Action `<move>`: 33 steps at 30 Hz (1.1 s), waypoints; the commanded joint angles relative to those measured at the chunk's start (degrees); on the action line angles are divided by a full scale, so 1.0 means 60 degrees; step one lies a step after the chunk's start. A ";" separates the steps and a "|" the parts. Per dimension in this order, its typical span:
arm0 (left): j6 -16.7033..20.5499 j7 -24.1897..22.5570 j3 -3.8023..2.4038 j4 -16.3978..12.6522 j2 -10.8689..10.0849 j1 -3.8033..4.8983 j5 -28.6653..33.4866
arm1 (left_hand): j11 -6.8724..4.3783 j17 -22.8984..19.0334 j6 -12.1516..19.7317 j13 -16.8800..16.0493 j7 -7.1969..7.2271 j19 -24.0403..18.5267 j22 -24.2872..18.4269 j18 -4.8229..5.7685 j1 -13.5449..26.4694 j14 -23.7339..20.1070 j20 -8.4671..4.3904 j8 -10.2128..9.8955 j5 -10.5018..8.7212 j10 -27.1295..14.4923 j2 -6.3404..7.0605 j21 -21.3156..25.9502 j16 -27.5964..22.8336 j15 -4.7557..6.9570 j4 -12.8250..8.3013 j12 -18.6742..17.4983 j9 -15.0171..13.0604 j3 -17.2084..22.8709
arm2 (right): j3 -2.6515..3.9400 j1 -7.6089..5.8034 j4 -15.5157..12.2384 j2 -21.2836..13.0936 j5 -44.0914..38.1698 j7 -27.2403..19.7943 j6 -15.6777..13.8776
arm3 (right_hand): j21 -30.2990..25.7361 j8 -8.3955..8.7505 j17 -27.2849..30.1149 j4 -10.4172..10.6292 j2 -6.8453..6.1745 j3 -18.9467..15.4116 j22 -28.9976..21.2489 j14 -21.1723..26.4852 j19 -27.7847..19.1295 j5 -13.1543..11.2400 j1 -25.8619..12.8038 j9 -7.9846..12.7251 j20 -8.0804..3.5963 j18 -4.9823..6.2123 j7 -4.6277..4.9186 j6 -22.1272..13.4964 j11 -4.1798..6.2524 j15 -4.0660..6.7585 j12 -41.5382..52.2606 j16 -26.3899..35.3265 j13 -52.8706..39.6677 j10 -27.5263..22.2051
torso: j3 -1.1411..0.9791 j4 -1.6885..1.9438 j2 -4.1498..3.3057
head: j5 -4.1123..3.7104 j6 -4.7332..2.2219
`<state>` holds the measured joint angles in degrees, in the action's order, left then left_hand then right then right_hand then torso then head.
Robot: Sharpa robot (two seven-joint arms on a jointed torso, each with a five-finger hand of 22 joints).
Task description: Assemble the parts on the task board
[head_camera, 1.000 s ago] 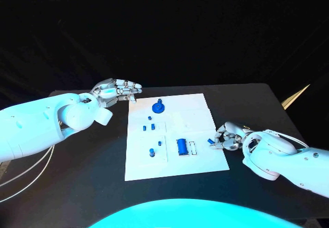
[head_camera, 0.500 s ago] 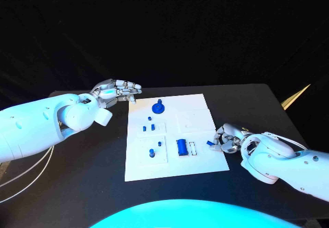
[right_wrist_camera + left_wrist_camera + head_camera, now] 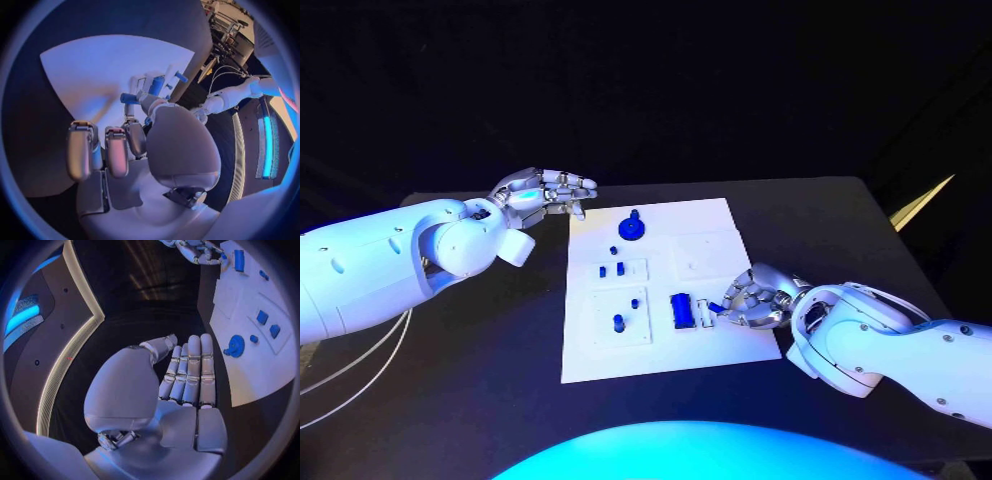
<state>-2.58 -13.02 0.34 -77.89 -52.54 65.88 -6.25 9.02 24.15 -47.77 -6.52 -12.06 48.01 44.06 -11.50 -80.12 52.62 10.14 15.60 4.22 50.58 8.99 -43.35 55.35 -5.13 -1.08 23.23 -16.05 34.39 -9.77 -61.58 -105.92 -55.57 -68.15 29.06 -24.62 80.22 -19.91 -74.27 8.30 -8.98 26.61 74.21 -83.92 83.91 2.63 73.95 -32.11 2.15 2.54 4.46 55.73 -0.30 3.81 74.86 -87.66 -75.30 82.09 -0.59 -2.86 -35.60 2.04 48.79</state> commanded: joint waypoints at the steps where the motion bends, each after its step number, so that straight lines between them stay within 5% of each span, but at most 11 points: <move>1: -0.0037 -0.0007 -0.0007 -0.0030 0.0020 0.0004 0.0011 | 0.0080 -0.0095 0.0127 0.0109 -0.0186 0.0067 -0.0114 0.0161 0.0140 0.0041 0.0034 -0.0215 0.0235 -0.0072 0.0001 0.0166 -0.0027 -0.0001 0.0173 -0.0086 -0.0083 -0.0246 | -0.0002 -0.0013 -0.0009 0.0093 0.0224 -0.0006 0.0050 | 0.0251 -0.0304 -0.2105 -0.0079 0.0142 0.1003 0.2303 -0.0900 0.0740 0.0259 -0.0329 -0.0411 -0.0065 -0.0177 -0.0108 0.0262 0.0143 0.0075 -0.0026 -0.0112 -0.0952 0.0236 | 0.0002 -0.0005 0.0000 | -0.0004 0.0009; 19: -0.0107 0.0035 -0.0006 -0.0034 0.0023 0.0004 0.0005 | 0.0082 -0.0096 0.0128 0.0110 -0.0188 0.0071 -0.0117 0.0162 0.0140 0.0039 0.0034 -0.0216 0.0234 -0.0074 0.0001 0.0169 -0.0026 -0.0002 0.0174 -0.0084 -0.0083 -0.0244 | -0.0003 0.0043 0.0516 0.0749 0.0390 0.0314 0.0081 | 0.0267 -0.0377 -0.2113 0.0155 0.0112 0.1190 0.2306 -0.0903 0.0745 0.0240 -0.1862 -0.0489 -0.0047 -0.0179 -0.0095 0.0331 0.0126 0.0060 -0.0020 -0.0115 -0.0978 0.0267 | -0.0006 -0.0006 -0.0002 | -0.0003 0.0054; 33: -0.0126 0.0050 -0.0006 -0.0041 0.0004 0.0004 0.0001 | 0.0082 -0.0096 0.0128 0.0110 -0.0188 0.0071 -0.0117 0.0162 0.0140 0.0039 0.0034 -0.0216 0.0234 -0.0074 0.0001 0.0169 -0.0026 -0.0002 0.0174 -0.0084 -0.0083 -0.0244 | -0.0005 0.0107 0.0703 0.0907 0.0228 0.0545 0.0375 | 0.0252 -0.0405 -0.2103 0.0156 0.0101 0.1197 0.2302 -0.0900 0.0742 0.0241 -0.1941 -0.0501 -0.0049 -0.0176 -0.0112 0.0370 0.0135 0.0063 -0.0038 -0.0109 -0.0969 0.0261 | -0.0005 -0.0001 -0.0001 | 0.0002 0.0106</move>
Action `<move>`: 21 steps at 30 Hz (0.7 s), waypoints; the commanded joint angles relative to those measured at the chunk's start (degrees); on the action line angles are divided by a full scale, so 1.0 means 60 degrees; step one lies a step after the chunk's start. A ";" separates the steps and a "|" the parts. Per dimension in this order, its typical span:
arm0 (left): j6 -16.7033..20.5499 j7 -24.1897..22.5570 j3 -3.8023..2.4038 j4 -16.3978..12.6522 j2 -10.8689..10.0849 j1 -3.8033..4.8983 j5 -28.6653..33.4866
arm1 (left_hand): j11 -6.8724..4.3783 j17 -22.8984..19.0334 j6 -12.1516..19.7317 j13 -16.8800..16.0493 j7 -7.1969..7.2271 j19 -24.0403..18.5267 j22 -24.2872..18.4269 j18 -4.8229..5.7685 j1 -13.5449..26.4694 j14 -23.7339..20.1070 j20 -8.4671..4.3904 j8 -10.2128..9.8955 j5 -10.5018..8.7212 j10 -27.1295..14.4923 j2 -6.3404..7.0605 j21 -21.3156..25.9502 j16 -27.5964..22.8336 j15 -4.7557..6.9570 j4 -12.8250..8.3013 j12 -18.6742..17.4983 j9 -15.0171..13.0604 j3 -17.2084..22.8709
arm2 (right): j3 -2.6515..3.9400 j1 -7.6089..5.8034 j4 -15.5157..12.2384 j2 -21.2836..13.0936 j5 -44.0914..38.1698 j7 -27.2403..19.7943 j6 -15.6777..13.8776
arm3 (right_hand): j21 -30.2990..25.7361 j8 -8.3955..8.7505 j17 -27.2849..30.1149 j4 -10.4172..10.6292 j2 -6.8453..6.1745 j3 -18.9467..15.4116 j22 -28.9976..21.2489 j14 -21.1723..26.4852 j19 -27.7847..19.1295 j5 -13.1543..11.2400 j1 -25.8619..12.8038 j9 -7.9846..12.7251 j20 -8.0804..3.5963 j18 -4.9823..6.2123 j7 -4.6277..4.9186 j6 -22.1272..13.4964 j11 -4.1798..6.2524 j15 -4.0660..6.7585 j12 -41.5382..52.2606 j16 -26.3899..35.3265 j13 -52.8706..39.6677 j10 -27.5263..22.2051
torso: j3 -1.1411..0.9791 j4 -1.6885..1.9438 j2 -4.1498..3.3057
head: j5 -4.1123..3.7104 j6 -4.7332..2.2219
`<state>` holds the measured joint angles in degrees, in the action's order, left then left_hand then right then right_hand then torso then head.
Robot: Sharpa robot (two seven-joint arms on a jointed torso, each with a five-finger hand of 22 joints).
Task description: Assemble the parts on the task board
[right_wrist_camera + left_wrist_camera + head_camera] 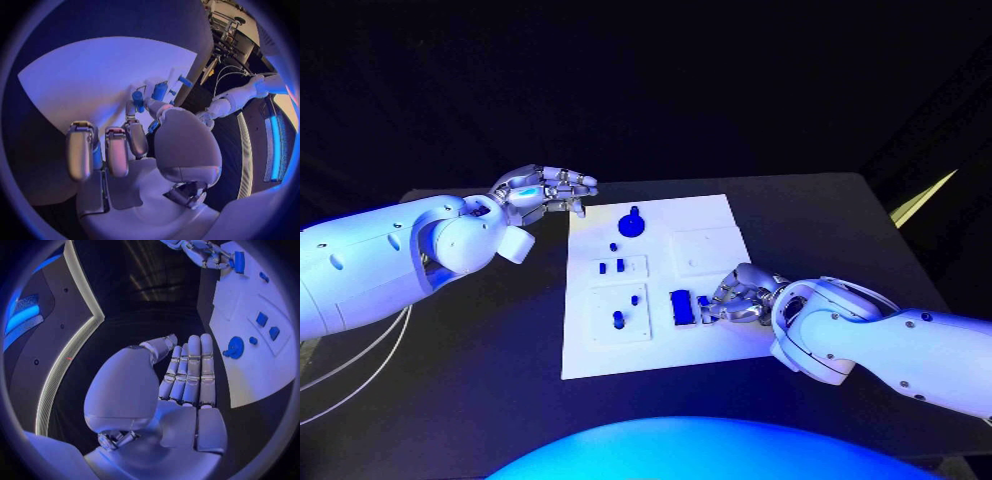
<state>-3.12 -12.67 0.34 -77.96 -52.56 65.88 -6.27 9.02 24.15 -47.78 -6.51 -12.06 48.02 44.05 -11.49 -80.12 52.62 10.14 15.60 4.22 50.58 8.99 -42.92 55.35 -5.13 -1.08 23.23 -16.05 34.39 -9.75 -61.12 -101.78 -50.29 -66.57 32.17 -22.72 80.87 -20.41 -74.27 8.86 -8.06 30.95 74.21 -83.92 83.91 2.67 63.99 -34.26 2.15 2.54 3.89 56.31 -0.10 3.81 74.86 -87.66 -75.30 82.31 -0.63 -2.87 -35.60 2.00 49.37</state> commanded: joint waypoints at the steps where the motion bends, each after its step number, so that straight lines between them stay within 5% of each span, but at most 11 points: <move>1: -0.0035 -0.0007 -0.0006 -0.0029 0.0007 0.0004 0.0005 | 0.0082 -0.0095 0.0128 0.0109 -0.0188 0.0070 -0.0115 0.0161 0.0140 0.0039 0.0034 -0.0216 0.0234 -0.0074 0.0001 0.0098 -0.0026 -0.0002 0.0175 -0.0084 -0.0083 -0.0244 | -0.0009 0.0038 0.0012 0.0039 -0.0038 0.0028 0.0053 | 0.0143 -0.0321 -0.2103 0.0062 -0.0053 0.0474 0.2302 -0.0901 0.0742 0.0234 -0.0280 -0.0143 -0.0049 -0.0176 -0.0018 0.0273 0.0101 0.0063 -0.0038 -0.0109 -0.0970 0.0225 | 0.0001 -0.0002 -0.0002 | 0.0013 0.0011; 16: -0.0046 0.0015 -0.0006 -0.0022 -0.0006 0.0005 0.0004 | 0.0085 -0.0097 0.0132 0.0111 -0.0192 0.0075 -0.0123 0.0164 0.0151 0.0035 0.0036 -0.0219 0.0232 -0.0082 0.0004 0.0108 -0.0024 -0.0006 0.0184 -0.0083 -0.0083 -0.0245 | -0.0009 0.0063 -0.0011 0.0091 -0.0116 0.0020 -0.0042 | 0.0172 -0.0390 -0.2118 0.0088 -0.0056 0.0493 0.2309 -0.0904 0.0747 0.0231 -0.0511 -0.0175 -0.0065 -0.0181 -0.0046 0.0348 0.0128 0.0086 -0.0013 -0.0117 -0.0988 0.0245 | 0.0000 -0.0001 0.0001 | 0.0024 0.0008; 21: -0.0064 0.0034 -0.0005 -0.0019 -0.0008 0.0005 0.0004 | 0.0087 -0.0097 0.0133 0.0111 -0.0193 0.0076 -0.0127 0.0165 0.0162 0.0034 0.0037 -0.0220 0.0231 -0.0084 0.0003 0.0113 -0.0022 -0.0009 0.0194 -0.0082 -0.0083 -0.0247 | -0.0009 0.0064 -0.0017 0.0075 -0.0136 0.0001 -0.0048 | 0.0178 -0.0415 -0.2122 0.0262 -0.0227 0.0373 0.2310 -0.0905 0.0749 0.0224 -0.1040 -0.0181 -0.0068 -0.0182 -0.0035 0.0352 0.0119 0.0081 -0.0003 -0.0119 -0.1000 0.0259 | 0.0001 -0.0004 0.0003 | 0.0027 0.0018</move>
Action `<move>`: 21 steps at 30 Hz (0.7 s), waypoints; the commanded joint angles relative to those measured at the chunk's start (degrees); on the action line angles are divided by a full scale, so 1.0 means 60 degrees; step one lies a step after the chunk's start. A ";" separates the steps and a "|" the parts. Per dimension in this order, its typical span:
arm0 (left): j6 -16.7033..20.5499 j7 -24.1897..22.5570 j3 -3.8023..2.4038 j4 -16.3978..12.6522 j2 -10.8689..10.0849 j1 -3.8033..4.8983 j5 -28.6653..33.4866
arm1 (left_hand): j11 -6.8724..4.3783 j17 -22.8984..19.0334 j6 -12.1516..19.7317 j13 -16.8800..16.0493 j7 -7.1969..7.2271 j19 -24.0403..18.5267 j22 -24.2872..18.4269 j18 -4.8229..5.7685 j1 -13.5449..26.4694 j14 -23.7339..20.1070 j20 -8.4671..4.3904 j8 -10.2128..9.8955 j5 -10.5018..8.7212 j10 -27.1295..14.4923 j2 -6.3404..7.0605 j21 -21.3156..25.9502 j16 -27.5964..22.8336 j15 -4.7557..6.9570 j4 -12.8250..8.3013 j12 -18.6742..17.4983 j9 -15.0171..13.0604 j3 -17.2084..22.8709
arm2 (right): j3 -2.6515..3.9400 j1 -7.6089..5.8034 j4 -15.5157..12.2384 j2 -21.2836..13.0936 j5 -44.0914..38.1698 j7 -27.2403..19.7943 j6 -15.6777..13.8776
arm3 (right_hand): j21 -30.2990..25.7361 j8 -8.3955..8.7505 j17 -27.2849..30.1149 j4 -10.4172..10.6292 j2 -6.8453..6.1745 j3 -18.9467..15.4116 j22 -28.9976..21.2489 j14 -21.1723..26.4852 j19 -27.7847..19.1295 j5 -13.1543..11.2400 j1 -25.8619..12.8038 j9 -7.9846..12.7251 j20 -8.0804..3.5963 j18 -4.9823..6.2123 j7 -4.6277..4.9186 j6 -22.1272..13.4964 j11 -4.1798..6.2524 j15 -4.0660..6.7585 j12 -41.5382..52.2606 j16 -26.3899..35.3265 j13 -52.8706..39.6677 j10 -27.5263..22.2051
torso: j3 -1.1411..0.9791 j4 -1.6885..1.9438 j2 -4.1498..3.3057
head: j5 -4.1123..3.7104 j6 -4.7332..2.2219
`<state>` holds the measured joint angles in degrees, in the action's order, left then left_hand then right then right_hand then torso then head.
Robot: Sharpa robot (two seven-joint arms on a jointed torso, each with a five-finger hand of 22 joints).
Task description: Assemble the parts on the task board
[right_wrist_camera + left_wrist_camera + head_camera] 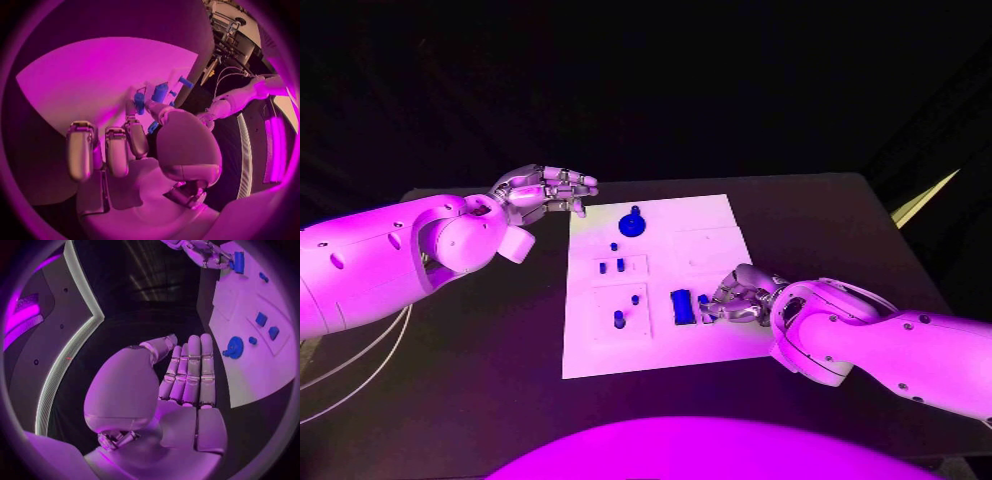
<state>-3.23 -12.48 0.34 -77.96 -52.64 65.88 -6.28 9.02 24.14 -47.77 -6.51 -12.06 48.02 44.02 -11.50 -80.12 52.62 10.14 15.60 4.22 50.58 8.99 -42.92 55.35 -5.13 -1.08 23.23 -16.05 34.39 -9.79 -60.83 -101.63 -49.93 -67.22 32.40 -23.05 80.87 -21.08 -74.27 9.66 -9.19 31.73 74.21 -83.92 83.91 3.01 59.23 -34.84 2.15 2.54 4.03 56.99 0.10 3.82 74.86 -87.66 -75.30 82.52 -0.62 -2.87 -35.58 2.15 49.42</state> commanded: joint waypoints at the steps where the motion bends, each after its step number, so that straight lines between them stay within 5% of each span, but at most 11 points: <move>1: -0.0046 0.0005 -0.0006 -0.0018 0.0006 0.0005 0.0005 | 0.0087 -0.0095 0.0132 0.0110 -0.0193 0.0076 -0.0122 0.0166 0.0161 0.0034 0.0037 -0.0219 0.0231 -0.0083 0.0003 0.0112 -0.0023 -0.0009 0.0193 -0.0083 -0.0083 -0.0247 | -0.0003 0.0016 -0.0043 0.0013 -0.0031 -0.0044 0.0005 | 0.0183 -0.0311 -0.2122 0.0194 -0.0082 0.0206 0.2311 -0.0906 0.0750 0.0170 -0.0397 -0.0084 -0.0065 -0.0183 -0.0057 0.0243 0.0084 0.0079 -0.0010 -0.0119 -0.0999 0.0223 | -0.0002 -0.0006 0.0000 | 0.0004 0.0012; 14: -0.0053 0.0022 -0.0005 0.0009 0.0006 0.0005 0.0002 | 0.0089 -0.0095 0.0135 0.0111 -0.0194 0.0077 -0.0128 0.0168 0.0179 0.0034 0.0040 -0.0221 0.0231 -0.0087 0.0004 0.0120 -0.0021 -0.0012 0.0207 -0.0082 -0.0083 -0.0252 | -0.0003 0.0017 -0.0204 -0.0106 -0.0169 -0.0112 -0.0041 | 0.0190 -0.0335 -0.2135 0.0410 -0.0290 0.0030 0.2313 -0.0909 0.0751 0.0174 -0.0881 -0.0081 -0.0063 -0.0184 -0.0065 0.0258 0.0085 0.0079 -0.0004 -0.0125 -0.1011 0.0233 | -0.0005 -0.0004 0.0000 | 0.0016 0.0059; 21: -0.0050 0.0023 -0.0005 0.0008 0.0005 0.0005 0.0005 | 0.0089 -0.0095 0.0135 0.0111 -0.0194 0.0077 -0.0128 0.0168 0.0179 0.0034 0.0040 -0.0221 0.0231 -0.0087 0.0004 0.0120 -0.0021 -0.0012 0.0207 -0.0082 -0.0083 -0.0252 | -0.0003 0.0018 -0.0189 -0.0230 -0.0227 -0.0127 0.0008 | 0.0186 -0.0345 -0.2122 0.0229 -0.0325 0.0101 0.2312 -0.0906 0.0750 0.0192 -0.0692 -0.0085 -0.0071 -0.0183 -0.0080 0.0243 0.0100 0.0089 -0.0004 -0.0118 -0.1015 0.0234 | -0.0003 -0.0004 0.0003 | 0.0023 0.0068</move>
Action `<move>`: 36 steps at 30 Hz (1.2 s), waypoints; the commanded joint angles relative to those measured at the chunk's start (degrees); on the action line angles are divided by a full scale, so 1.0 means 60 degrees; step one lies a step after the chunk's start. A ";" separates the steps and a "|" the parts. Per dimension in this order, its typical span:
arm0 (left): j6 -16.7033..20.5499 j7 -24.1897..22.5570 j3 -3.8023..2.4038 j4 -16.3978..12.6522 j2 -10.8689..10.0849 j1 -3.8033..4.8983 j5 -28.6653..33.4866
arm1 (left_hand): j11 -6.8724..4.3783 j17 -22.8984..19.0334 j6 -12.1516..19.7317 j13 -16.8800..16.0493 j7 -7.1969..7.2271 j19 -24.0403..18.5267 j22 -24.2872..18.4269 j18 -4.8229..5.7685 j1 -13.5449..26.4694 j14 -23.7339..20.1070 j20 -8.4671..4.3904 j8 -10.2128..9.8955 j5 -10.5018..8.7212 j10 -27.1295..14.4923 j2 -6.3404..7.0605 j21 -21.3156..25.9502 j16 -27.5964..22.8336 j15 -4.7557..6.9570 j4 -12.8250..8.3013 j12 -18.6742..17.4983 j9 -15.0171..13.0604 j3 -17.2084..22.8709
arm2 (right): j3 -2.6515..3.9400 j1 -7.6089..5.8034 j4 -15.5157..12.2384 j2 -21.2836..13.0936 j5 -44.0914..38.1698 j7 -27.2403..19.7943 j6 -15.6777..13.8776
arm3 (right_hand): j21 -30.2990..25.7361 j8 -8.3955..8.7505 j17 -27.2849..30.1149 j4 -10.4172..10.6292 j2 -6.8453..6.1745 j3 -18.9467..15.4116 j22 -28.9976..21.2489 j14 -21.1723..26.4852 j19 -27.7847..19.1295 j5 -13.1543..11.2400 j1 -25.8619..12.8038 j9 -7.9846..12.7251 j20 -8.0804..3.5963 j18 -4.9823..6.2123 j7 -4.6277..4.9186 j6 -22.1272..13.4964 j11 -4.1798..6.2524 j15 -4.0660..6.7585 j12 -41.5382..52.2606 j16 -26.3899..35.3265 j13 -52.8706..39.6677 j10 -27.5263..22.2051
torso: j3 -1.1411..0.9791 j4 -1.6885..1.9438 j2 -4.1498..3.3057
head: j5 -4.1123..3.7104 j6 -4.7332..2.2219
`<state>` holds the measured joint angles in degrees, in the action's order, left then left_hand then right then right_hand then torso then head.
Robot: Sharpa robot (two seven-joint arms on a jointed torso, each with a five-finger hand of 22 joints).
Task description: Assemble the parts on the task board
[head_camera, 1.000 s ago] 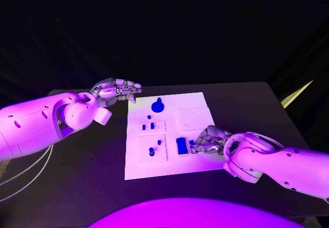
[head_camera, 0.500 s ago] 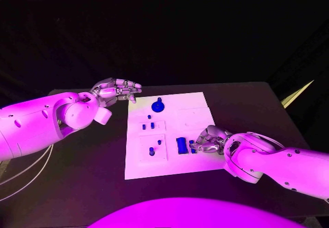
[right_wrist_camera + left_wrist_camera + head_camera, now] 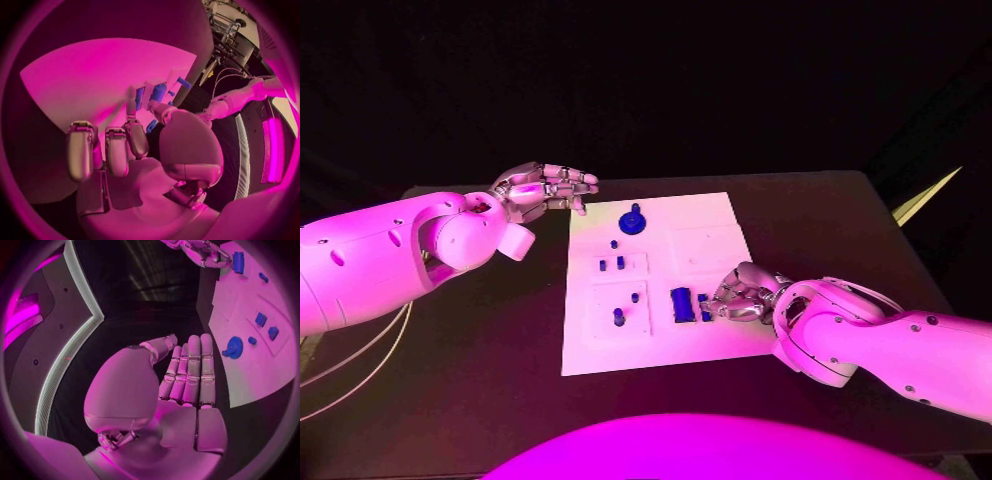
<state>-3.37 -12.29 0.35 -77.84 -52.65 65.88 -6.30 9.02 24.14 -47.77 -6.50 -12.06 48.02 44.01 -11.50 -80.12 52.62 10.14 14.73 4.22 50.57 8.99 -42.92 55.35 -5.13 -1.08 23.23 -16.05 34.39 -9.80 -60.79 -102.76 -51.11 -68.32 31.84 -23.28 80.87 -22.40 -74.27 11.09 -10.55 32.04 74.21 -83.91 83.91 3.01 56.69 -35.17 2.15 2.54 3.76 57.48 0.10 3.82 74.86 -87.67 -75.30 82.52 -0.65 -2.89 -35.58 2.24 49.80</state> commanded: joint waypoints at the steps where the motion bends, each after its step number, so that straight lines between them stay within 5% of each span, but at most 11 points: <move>1: -0.0024 -0.0009 -0.0006 -0.0012 0.0006 0.0005 0.0007 | 0.0089 -0.0095 0.0135 0.0109 -0.0194 0.0077 -0.0125 0.0168 0.0179 0.0034 0.0040 -0.0076 0.0231 -0.0087 0.0004 0.0120 -0.0020 -0.0012 0.0207 -0.0082 -0.0082 -0.0252 | -0.0001 0.0011 0.0008 -0.0052 -0.0049 -0.0042 0.0059 | 0.0182 -0.0128 -0.2128 -0.0106 -0.0096 0.0102 0.2311 -0.0907 0.0748 0.0192 -0.0159 -0.0030 -0.0074 -0.0183 -0.0039 0.0154 0.0103 0.0093 -0.0009 -0.0120 -0.1015 0.0231 | 0.0000 0.0002 0.0002 | 0.0007 0.0007; 10: 0.0054 -0.0102 -0.0005 0.0000 0.0029 0.0001 0.0010 | 0.0089 -0.0095 0.0135 0.0109 -0.0194 0.0077 -0.0125 0.0168 0.0179 0.0034 0.0040 -0.0076 0.0231 -0.0087 0.0004 0.0120 -0.0020 -0.0012 0.0207 -0.0082 -0.0082 -0.0252 | 0.0003 -0.0007 0.0137 -0.0339 0.0426 -0.1111 -0.0710 | -0.0146 0.0087 -0.2005 -0.0348 -0.0301 0.0078 0.2232 -0.0878 0.0675 0.0180 0.0025 0.0064 -0.0028 -0.0129 0.0117 -0.0220 -0.0017 0.0008 -0.0175 -0.0049 -0.0941 0.0131 | 0.0007 -0.0006 0.0027 | 0.0009 -0.0054; 16: 0.0408 -0.0403 0.0003 0.0098 0.0164 -0.0060 0.0126 | 0.0077 -0.0094 0.0161 0.0103 -0.0172 0.0082 -0.0160 0.0171 0.0244 0.0031 0.0051 -0.0090 0.0223 -0.0058 0.0018 0.0166 -0.0006 -0.0017 0.0258 -0.0053 -0.0080 -0.0269 | 0.0023 -0.0231 0.0552 -0.0473 0.2588 -0.4127 -0.1456 | -0.2593 0.0619 -0.0964 -0.0484 -0.0272 -0.0025 0.1603 -0.0586 0.0083 0.0176 0.0379 0.0275 0.0212 0.0272 0.0453 -0.0894 -0.0318 -0.0248 -0.1627 0.0632 -0.0156 -0.0731 | 0.0063 0.0008 0.0140 | -0.0012 -0.0244; 20: 0.0958 -0.0896 0.0006 0.0303 0.0427 -0.0220 0.0368 | 0.0021 -0.0157 0.0222 0.0091 -0.0091 -0.0039 -0.0301 0.0177 0.0356 -0.0200 0.0070 -0.0102 0.0218 0.0089 0.0060 0.0396 -0.0154 -0.0016 0.0369 0.0015 -0.0084 -0.0266 | 0.0060 -0.0516 0.1442 -0.0239 0.4871 -0.6317 -0.1427 | -0.4072 0.0737 -0.0360 -0.0590 -0.0323 -0.0457 0.1176 -0.0341 -0.0343 0.0119 0.0594 0.0268 0.0313 0.0487 0.0570 -0.1113 -0.0441 -0.0359 -0.2632 0.1094 0.0415 -0.1417 | 0.0152 0.0019 0.0350 | -0.0051 -0.0584; 21: 0.1103 -0.1048 0.0007 0.0369 0.0503 -0.0263 0.0432 | 0.0048 -0.0354 0.0252 0.0145 -0.0079 -0.0342 -0.0563 0.0205 0.0438 -0.0645 0.0144 -0.0081 0.0207 0.0037 0.0110 0.0842 -0.0603 -0.0101 0.0478 -0.0069 -0.0104 -0.0231 | 0.0073 -0.0582 0.1724 -0.0141 0.5323 -0.6717 -0.1342 | -0.6211 0.0805 0.0741 -0.0672 -0.0181 -0.0571 0.0522 0.0196 -0.1037 0.0127 0.0882 0.0253 0.0414 0.0783 0.0679 -0.1317 -0.0556 -0.0467 -0.4343 0.1982 0.1403 -0.2558 | 0.0180 0.0013 0.0414 | -0.0050 -0.0661; 23: 0.1419 -0.1382 0.0007 0.0527 0.0672 -0.0342 0.0594 | 0.0087 -0.0682 0.0297 0.0268 -0.0018 -0.0629 -0.1081 0.0211 0.0484 -0.1057 0.0305 -0.0015 0.0196 0.0010 0.0143 0.1612 -0.1327 -0.0225 0.0604 -0.0260 -0.0153 -0.0210 | 0.0116 -0.0700 0.2364 0.0101 0.6155 -0.7397 -0.1161 | -0.8078 0.0812 0.1602 -0.0681 -0.0043 -0.0785 -0.0202 0.0642 -0.1581 0.0137 0.1147 0.0207 0.0508 0.1039 0.0753 -0.1459 -0.0622 -0.0546 -0.5692 0.2767 0.2354 -0.3442 | 0.0221 0.0000 0.0512 | -0.0045 -0.0877; 24: 0.1580 -0.1554 0.0006 0.0625 0.0768 -0.0373 0.0674 | 0.0117 -0.0921 0.0327 0.0364 0.0000 -0.0725 -0.1511 0.0208 0.0490 -0.1192 0.0434 0.0052 0.0187 0.0063 0.0156 0.2206 -0.1901 -0.0309 0.0687 -0.0416 -0.0201 -0.0220 | 0.0139 -0.0759 0.2716 0.0241 0.6558 -0.7686 -0.1053 | -1.0006 0.0821 0.2518 -0.0691 0.0017 -0.0835 -0.0950 0.1202 -0.2218 0.0135 0.1316 0.0234 0.0568 0.1288 0.0829 -0.1577 -0.0698 -0.0639 -0.6131 0.3646 0.2725 -0.3834 | 0.0236 -0.0009 0.0560 | -0.0051 -0.0949; 25: 0.1677 -0.1658 0.0006 0.0693 0.0830 -0.0389 0.0718 | 0.0133 -0.1006 0.0344 0.0395 0.0019 -0.0771 -0.1668 0.0213 0.0498 -0.1270 0.0481 0.0069 0.0189 0.0083 0.0165 0.2423 -0.2138 -0.0347 0.0720 -0.0478 -0.0215 -0.0223 | 0.0154 -0.0794 0.2940 0.0334 0.6789 -0.7843 -0.0983 | -1.0563 0.0828 0.3541 -0.0728 0.0041 -0.0839 -0.1346 0.1854 -0.2479 0.0138 0.1527 0.0273 0.0675 0.1283 0.0891 -0.1700 -0.0759 -0.0671 -0.6499 0.4704 0.3105 -0.4125 | 0.0241 -0.0008 0.0580 | -0.0070 -0.1030; 27: 0.1971 -0.1986 0.0005 0.0955 0.1050 -0.0435 0.0848 | 0.0244 -0.1363 0.0510 0.0458 0.0195 -0.0685 -0.2718 0.0186 0.0464 -0.1250 0.0734 0.0121 0.0183 0.0242 0.0205 0.3741 -0.3528 -0.0519 0.0883 -0.0977 -0.0249 -0.0239 | 0.0203 -0.0888 0.3719 0.0668 0.7512 -0.8290 -0.0764 | -1.1389 0.0899 0.4985 -0.0750 0.0119 -0.0625 -0.2121 0.3056 -0.2983 0.0159 0.1877 0.0396 0.0829 0.1290 0.1012 -0.1979 -0.0922 -0.0877 -0.7477 0.6586 0.4090 -0.4751 | 0.0257 -0.0022 0.0683 | -0.0079 -0.1166; 31: 0.2398 -0.2482 0.0002 0.1541 0.1516 -0.0534 0.1104 | 0.0283 -0.1530 0.0604 0.0462 0.0361 -0.0628 -0.3763 0.0179 0.0440 -0.1256 0.0934 0.0124 0.0167 0.0467 0.0240 0.4984 -0.4915 -0.0648 0.1041 -0.1596 -0.0184 -0.0273 | 0.0293 -0.0979 0.5202 0.1314 0.8741 -0.8873 -0.0262 | -1.2841 0.0966 0.5889 -0.0718 0.0012 -0.0307 -0.4111 0.3580 -0.3226 0.0150 0.2153 0.0838 0.1105 0.1331 0.1147 -0.2140 -0.1147 -0.1187 -0.9050 0.8596 0.6604 -0.4792 | 0.0268 0.0008 0.0843 | -0.0107 -0.1395; 36: 0.2723 -0.2873 -0.0004 0.2181 0.2031 -0.0650 0.1303 | 0.0173 -0.1866 0.0771 0.0479 0.0471 -0.1031 -0.4801 0.0348 0.0414 -0.1871 0.1086 -0.0102 0.0157 0.0186 0.0210 0.6219 -0.6423 -0.0690 0.1166 -0.2530 0.0068 -0.0441 | 0.0349 -0.1010 0.6505 0.1909 0.9620 -0.9191 0.0313 | -1.2870 0.1528 0.7759 -0.0823 0.0102 -0.0313 -0.7656 0.4842 -0.5101 0.0153 0.2315 0.1614 0.1901 0.1314 0.1304 -0.2095 -0.1603 -0.1837 -1.0599 1.1911 0.9598 -0.4815 | 0.0266 0.0057 0.0982 | -0.0120 -0.1638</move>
<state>12.39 -28.71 0.38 -65.40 -40.95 62.08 1.09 10.41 13.50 -44.08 -4.27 -9.79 43.36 15.65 -11.45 -78.24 41.60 16.79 14.62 4.22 52.01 9.53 -6.28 17.34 -9.26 4.94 8.72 -16.10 33.57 -7.72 -66.86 -64.61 -40.07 -11.62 -22.65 -22.42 4.25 -13.99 -28.02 6.94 -9.97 29.67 28.41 -55.42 54.31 3.01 70.29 -25.79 13.75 9.36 11.02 43.85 -9.31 -7.24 11.96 -16.94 -18.03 55.06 0.89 -2.76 -30.41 1.54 40.65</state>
